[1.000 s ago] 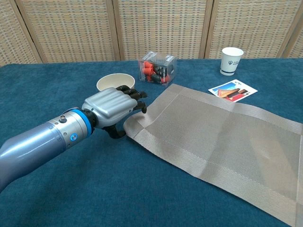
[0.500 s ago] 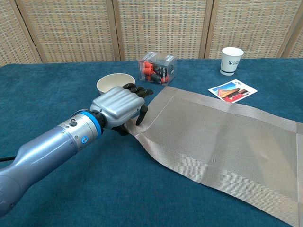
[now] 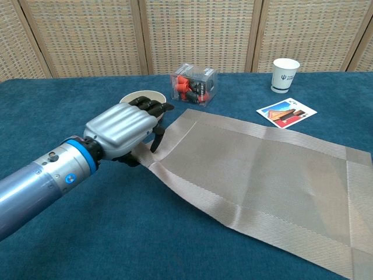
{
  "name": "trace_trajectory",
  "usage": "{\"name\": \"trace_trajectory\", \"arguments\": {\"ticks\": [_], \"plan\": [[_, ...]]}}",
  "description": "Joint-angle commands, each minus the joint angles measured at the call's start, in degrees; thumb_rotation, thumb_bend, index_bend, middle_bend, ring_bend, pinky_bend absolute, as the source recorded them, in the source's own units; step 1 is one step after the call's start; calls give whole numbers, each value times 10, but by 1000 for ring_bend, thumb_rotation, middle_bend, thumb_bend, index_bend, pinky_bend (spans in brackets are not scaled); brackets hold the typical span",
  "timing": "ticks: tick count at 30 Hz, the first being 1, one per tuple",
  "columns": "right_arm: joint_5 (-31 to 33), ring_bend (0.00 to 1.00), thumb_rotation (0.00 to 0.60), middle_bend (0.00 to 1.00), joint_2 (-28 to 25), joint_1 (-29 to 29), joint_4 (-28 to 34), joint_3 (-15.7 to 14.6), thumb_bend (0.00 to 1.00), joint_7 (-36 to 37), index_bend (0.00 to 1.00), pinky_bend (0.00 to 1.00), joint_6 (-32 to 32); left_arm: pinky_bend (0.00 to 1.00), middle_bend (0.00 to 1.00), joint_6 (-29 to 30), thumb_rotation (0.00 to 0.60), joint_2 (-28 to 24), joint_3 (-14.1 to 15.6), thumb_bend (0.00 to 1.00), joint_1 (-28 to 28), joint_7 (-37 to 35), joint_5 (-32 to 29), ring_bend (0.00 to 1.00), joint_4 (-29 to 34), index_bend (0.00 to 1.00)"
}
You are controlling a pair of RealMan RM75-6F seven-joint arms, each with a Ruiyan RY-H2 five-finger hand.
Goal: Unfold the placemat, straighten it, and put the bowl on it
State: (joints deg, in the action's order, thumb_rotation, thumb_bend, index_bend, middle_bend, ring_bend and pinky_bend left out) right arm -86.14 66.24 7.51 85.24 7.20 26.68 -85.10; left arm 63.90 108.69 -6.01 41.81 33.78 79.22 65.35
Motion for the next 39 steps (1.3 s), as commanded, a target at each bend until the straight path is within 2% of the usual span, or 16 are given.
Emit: {"name": "trace_trajectory", "arguments": {"ticks": [1,17,30,39], "plan": [[-2,0,600,0,1,0,3,-3,131,-10,88,0,0,0,0,29,600,-37,27,579,-35,8,8,0,38,804],[-17,0,600,0,13,-2,13,-12,131,-52,88,0,-10,0,0,70,600,-129,98,580,-121,42,18,0,163,821],[-17,0,600,0,14,-2,12,-12,131,-52,88,0,-12,0,0,65,600,-155,139,580,-146,57,59,0,226,822],[-20,0,600,0,12,-2,14,-12,131,-51,88,0,-15,0,0,61,600,-169,160,580,-158,52,94,0,245,822]]}}
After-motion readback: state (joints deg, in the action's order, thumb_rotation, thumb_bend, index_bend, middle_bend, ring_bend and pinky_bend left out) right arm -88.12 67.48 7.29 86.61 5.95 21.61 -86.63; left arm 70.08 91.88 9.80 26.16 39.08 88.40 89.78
